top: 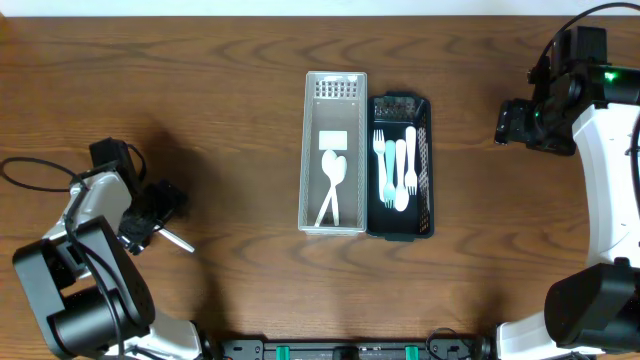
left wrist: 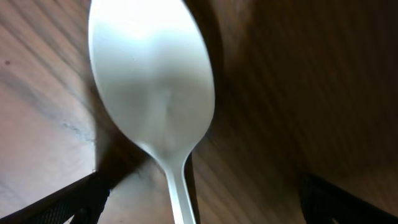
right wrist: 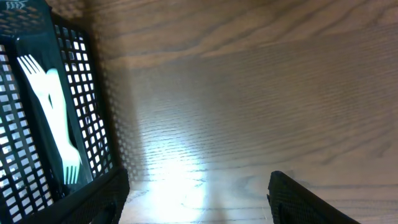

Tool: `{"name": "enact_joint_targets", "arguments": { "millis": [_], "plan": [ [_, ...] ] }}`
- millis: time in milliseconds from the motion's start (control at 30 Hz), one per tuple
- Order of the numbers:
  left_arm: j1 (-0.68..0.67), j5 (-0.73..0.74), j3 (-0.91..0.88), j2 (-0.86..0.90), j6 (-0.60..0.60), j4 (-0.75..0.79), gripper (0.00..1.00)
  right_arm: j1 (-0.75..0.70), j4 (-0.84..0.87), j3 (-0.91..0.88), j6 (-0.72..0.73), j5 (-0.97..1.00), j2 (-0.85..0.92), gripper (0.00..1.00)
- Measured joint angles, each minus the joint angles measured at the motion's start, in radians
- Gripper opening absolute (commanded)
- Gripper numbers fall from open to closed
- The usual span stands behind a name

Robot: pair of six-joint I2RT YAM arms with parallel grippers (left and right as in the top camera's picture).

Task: Pack container
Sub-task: 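Move the left gripper back left and grasp another white spoon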

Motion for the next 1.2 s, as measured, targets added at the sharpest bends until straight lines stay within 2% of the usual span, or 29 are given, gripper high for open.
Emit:
{"name": "enact_joint_targets", "arguments": {
  "millis": [167, 233, 333, 467, 533, 600, 833, 967, 1200],
  "plan": [
    [0.0, -0.002, 0.002, 0.004, 0.0, 0.003, 0.99, 0.0, 0.002, 0.0, 0.0, 0.0, 0.0, 0.75],
    [0.0, -0.002, 0.004, 0.006, -0.002, 0.001, 0.92, 0.0, 0.002, 0.0, 0.0, 0.0, 0.0, 0.75],
    [0.0, -0.004, 0.006, 0.008, -0.002, 0.002, 0.69, 0.0, 0.002, 0.0, 0.0, 0.0, 0.0, 0.75],
    [0.0, -0.002, 0.008, 0.009, -0.003, 0.001, 0.49, 0.0, 0.002, 0.0, -0.001, 0.0, 0.0, 0.74],
    [0.0, -0.002, 0.008, 0.01, -0.006, 0.001, 0.31, 0.0, 0.0, 0.0, -0.003, 0.0, 0.0, 0.75],
    [0.001, 0.001, 0.008, 0.01, -0.005, 0.0, 0.23, 0.0, 0.0, 0.0, -0.003, 0.0, 0.0, 0.75],
    [0.001, 0.004, 0.008, 0.01, -0.002, -0.002, 0.19, 0.0, -0.001, 0.0, -0.004, 0.0, 0.0, 0.75],
    [0.001, 0.008, 0.009, 0.01, -0.003, -0.002, 0.06, 0.0, -0.001, 0.0, -0.004, 0.0, 0.0, 0.75],
    [-0.003, 0.008, 0.013, 0.007, -0.002, -0.043, 0.06, 0.0, 0.004, 0.0, -0.004, 0.0, 0.0, 0.75]
  ]
}}
